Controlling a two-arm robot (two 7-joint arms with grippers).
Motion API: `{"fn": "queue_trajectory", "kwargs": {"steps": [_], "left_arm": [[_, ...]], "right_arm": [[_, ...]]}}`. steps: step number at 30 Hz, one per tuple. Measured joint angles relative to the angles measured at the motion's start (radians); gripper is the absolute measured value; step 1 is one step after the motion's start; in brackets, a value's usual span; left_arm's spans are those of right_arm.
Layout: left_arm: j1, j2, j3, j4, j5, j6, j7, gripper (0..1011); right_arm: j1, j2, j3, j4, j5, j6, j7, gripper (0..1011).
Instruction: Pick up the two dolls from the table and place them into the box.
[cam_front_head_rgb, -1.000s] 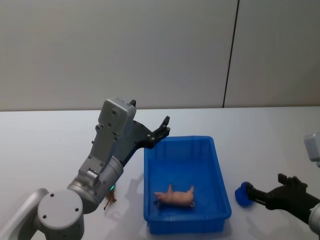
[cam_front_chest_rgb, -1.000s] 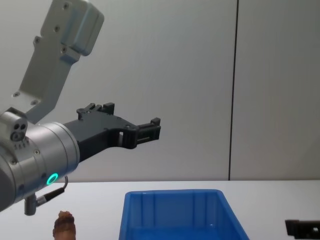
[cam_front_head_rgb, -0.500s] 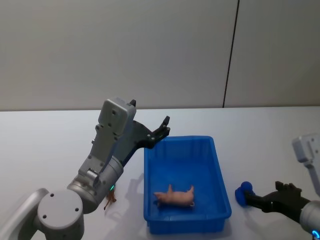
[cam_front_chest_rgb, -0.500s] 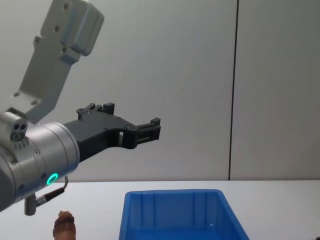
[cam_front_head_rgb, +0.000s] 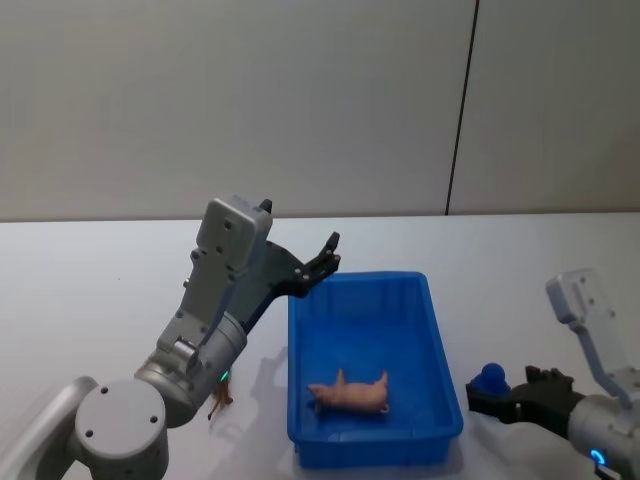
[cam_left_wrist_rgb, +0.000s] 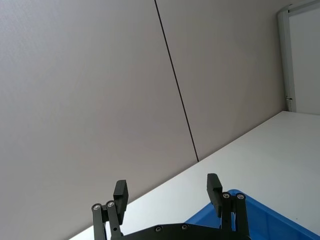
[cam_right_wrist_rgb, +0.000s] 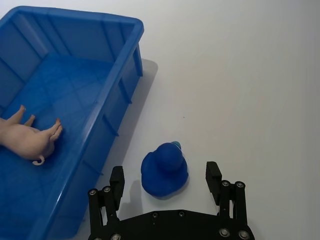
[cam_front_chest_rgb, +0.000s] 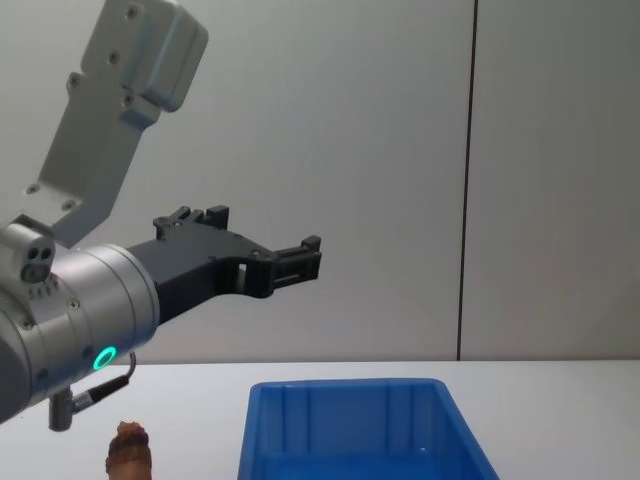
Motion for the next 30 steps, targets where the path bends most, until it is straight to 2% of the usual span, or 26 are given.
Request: {"fn": "queue_trajectory", "kwargs": {"steps": [11,21,25,29,30], "left_arm": [[0.0,0.0,0.0,0.0,0.0,0.0,0.0,1001],[0.0,0.0,0.0,0.0,0.0,0.0,0.0,1001],[0.0,0.0,0.0,0.0,0.0,0.0,0.0,1001],[0.0,0.0,0.0,0.0,0.0,0.0,0.0,1001],[0.0,0.0,0.0,0.0,0.0,0.0,0.0,1001]], "right_arm": [[0.058,-0.034,-0.017,0.096,-0.032,-0.007,0.019,1001],[0.091,-0.056,-0.024,0.153,-0.043,-0.006,0.019,994],[0.098,-0.061,-0.026,0.166,-0.046,-0.005,0.018,922],[0.104,-0.064,-0.027,0.175,-0.048,-0.005,0.017,821],[0.106,-0.065,-0.027,0.178,-0.049,-0.005,0.017,767]]}}
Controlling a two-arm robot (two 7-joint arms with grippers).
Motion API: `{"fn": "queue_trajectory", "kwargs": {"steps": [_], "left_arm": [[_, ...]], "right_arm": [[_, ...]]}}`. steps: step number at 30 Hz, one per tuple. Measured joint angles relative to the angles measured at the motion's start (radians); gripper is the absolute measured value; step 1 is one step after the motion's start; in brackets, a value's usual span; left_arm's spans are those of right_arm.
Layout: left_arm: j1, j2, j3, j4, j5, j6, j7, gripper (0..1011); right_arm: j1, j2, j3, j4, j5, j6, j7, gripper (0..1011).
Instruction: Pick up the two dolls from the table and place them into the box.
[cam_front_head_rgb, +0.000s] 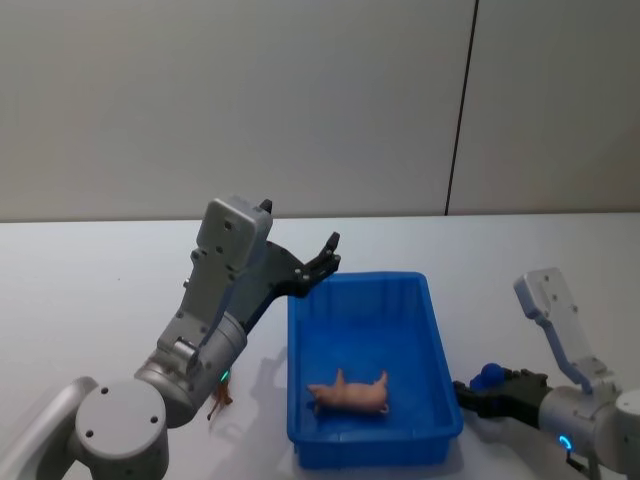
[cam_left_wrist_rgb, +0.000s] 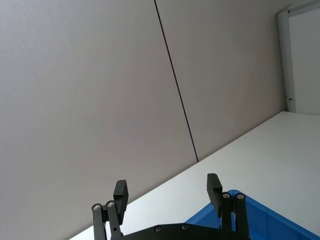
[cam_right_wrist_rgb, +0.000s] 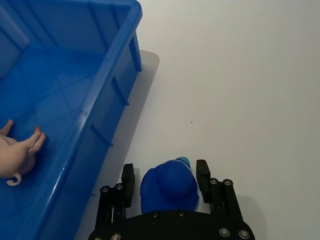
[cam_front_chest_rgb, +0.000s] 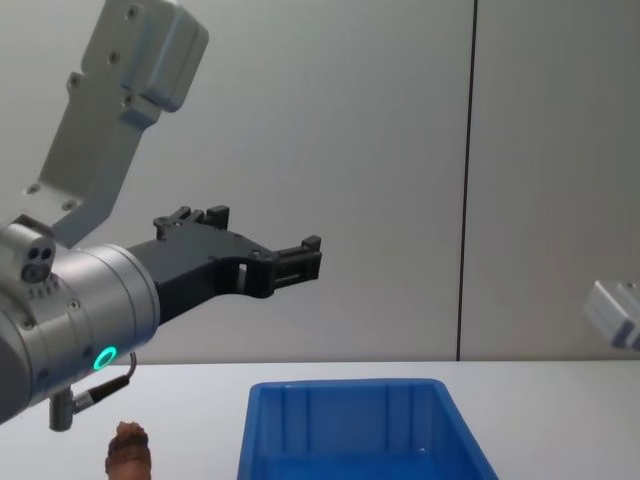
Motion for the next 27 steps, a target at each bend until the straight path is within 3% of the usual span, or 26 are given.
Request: {"fn": "queue_trajectory", "kwargs": {"steps": [8,20,27], "left_arm": [[0.0,0.0,0.0,0.0,0.0,0.0,0.0,1001],[0.0,0.0,0.0,0.0,0.0,0.0,0.0,1001],[0.0,0.0,0.0,0.0,0.0,0.0,0.0,1001]], "right_arm": [[0.007,-0.004,-0.001,0.011,-0.002,0.0,-0.001,559],[0.001,-0.003,-0.002,0.005,-0.008,-0.012,-0.007,470],[-0.013,0.005,0.004,-0.031,-0.021,-0.05,-0.038,417]]}}
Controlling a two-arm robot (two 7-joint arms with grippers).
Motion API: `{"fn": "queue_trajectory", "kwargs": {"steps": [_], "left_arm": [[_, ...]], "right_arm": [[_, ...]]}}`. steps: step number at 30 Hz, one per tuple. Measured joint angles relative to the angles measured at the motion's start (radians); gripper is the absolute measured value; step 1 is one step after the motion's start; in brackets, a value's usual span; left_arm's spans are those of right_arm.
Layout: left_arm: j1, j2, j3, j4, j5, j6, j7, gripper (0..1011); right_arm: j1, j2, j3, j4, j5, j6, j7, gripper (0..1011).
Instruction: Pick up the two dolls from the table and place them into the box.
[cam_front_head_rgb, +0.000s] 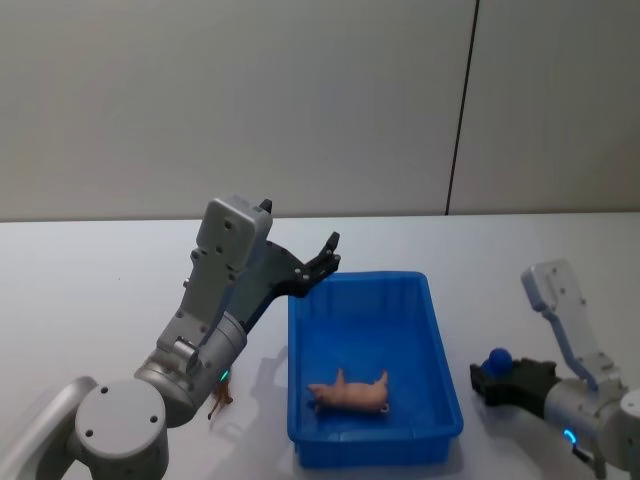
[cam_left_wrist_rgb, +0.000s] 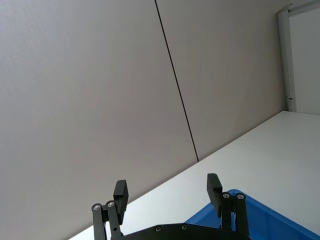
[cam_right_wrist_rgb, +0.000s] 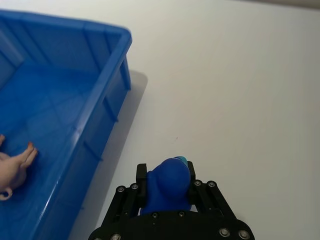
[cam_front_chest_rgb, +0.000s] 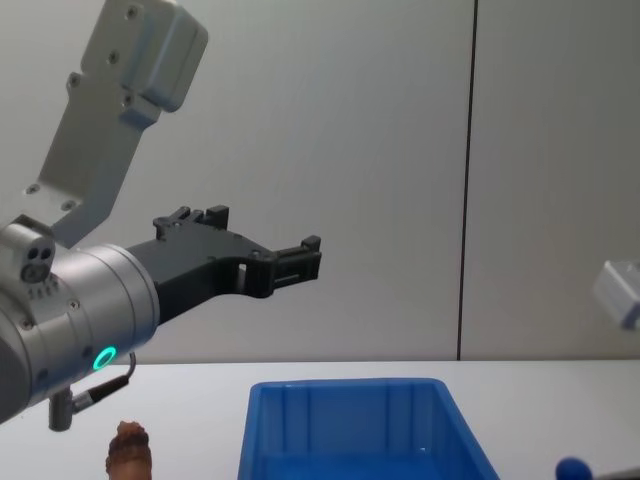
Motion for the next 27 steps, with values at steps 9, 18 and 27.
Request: {"fn": "queue_trajectory", "kwargs": {"steps": [9,18,27], "left_arm": [[0.0,0.0,0.0,0.0,0.0,0.0,0.0,1001],[0.0,0.0,0.0,0.0,0.0,0.0,0.0,1001],[0.0,0.0,0.0,0.0,0.0,0.0,0.0,1001]], "right_arm": [[-0.005,0.006,0.005,-0.052,-0.026,-0.051,-0.019,366],[0.015,0.003,-0.001,-0.112,-0.07,-0.107,0.004,318],[0.058,-0.015,-0.016,-0.133,-0.099,-0.133,0.084,275]]}}
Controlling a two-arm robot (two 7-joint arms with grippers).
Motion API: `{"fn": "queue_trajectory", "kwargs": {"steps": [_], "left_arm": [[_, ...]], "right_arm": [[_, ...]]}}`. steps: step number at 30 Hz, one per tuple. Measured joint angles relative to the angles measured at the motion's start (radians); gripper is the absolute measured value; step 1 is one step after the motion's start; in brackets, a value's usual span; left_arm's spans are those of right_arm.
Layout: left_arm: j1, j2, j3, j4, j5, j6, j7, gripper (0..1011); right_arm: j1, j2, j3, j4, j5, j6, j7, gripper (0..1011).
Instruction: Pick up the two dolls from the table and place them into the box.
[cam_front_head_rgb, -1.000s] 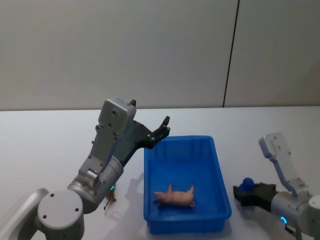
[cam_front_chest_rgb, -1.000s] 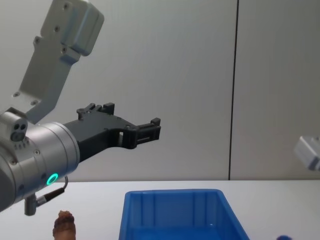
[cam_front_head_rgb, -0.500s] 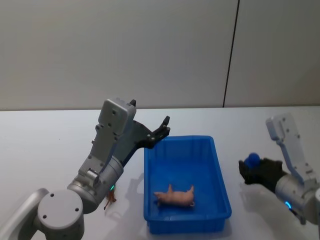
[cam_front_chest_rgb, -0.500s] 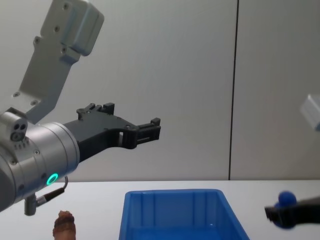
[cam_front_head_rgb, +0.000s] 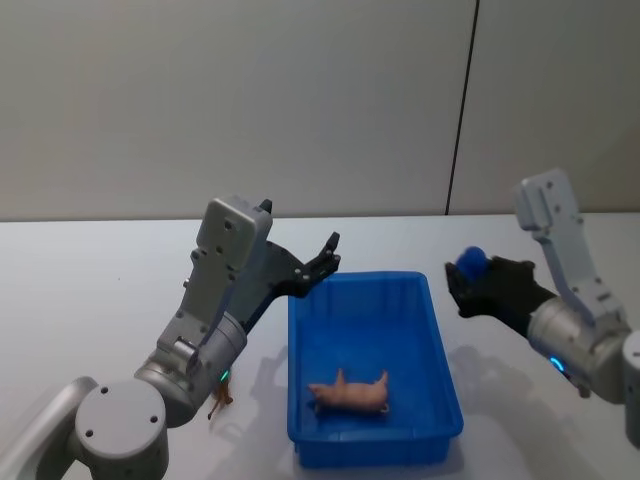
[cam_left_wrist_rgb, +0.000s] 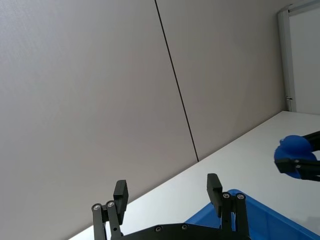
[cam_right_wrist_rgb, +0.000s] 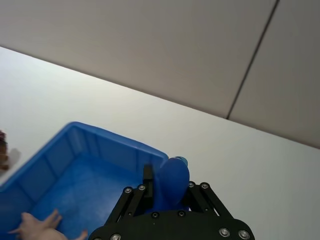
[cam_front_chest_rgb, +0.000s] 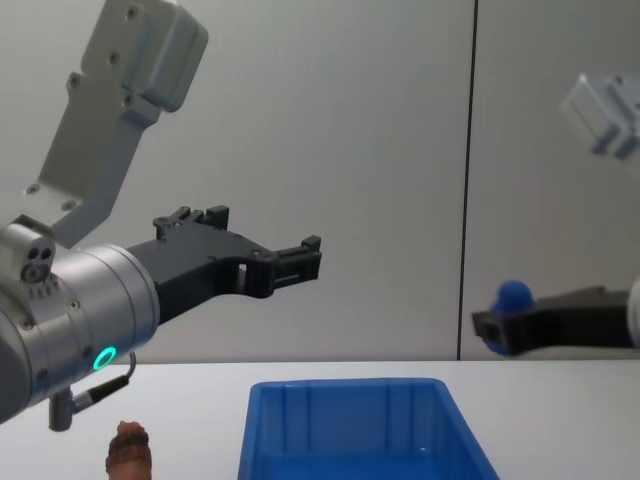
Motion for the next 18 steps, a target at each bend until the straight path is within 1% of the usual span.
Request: {"fn": "queue_trajectory", "kwargs": {"steps": [2,5,9,13,18], "left_arm": [[0.0,0.0,0.0,0.0,0.0,0.0,0.0,1001],[0.0,0.0,0.0,0.0,0.0,0.0,0.0,1001],[0.0,0.0,0.0,0.0,0.0,0.0,0.0,1001],[0.0,0.0,0.0,0.0,0.0,0.0,0.0,1001],[0.0,0.0,0.0,0.0,0.0,0.0,0.0,1001]], "right_arm": [[0.008,-0.004,-0.003,0.0,-0.001,0.0,0.016,264],[0.027,-0.013,-0.01,0.007,-0.002,0.011,0.057,244],[0.04,-0.02,-0.014,0.017,0.0,0.027,0.086,233],[0.059,-0.031,-0.02,0.037,0.008,0.058,0.122,201],[0.076,-0.041,-0.026,0.06,0.019,0.095,0.152,176]]}}
